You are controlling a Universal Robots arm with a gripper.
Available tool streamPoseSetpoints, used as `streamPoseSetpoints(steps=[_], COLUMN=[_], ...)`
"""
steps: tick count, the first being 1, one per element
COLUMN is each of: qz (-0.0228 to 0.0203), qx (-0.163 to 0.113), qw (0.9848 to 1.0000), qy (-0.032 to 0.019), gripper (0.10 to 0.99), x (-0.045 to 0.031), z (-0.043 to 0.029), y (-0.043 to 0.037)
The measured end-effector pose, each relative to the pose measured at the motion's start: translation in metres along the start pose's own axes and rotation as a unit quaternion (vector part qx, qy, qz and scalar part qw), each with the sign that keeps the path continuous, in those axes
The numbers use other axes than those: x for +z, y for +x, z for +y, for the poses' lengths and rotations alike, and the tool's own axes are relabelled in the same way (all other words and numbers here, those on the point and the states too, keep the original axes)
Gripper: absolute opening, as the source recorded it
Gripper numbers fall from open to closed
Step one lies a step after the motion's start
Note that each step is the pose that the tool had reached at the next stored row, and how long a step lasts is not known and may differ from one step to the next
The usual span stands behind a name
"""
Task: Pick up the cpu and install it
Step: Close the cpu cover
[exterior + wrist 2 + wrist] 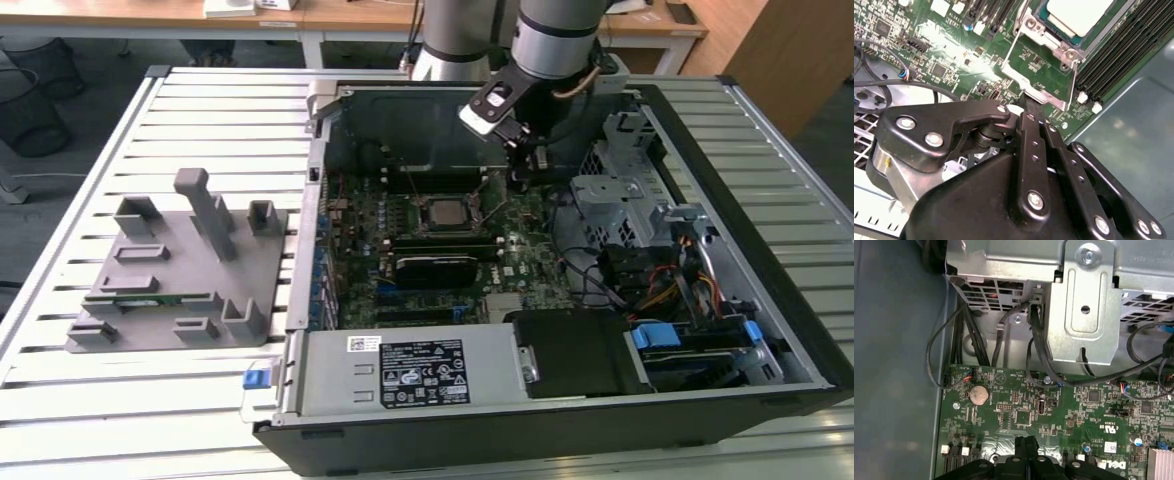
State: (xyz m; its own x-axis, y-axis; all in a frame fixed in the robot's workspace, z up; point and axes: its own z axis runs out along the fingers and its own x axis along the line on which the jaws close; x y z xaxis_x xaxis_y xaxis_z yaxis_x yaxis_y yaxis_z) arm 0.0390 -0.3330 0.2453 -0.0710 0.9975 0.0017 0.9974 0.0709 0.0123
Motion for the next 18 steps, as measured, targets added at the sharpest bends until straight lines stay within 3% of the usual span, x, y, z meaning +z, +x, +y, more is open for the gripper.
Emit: streamPoseSetpoints(steps=[18], qz=[0.0000], qx=[0.000], qw=[1.0000], qy=[0.0000], gripper=[0.106], x=[0.0005], z=[-0.0127], y=[0.0009])
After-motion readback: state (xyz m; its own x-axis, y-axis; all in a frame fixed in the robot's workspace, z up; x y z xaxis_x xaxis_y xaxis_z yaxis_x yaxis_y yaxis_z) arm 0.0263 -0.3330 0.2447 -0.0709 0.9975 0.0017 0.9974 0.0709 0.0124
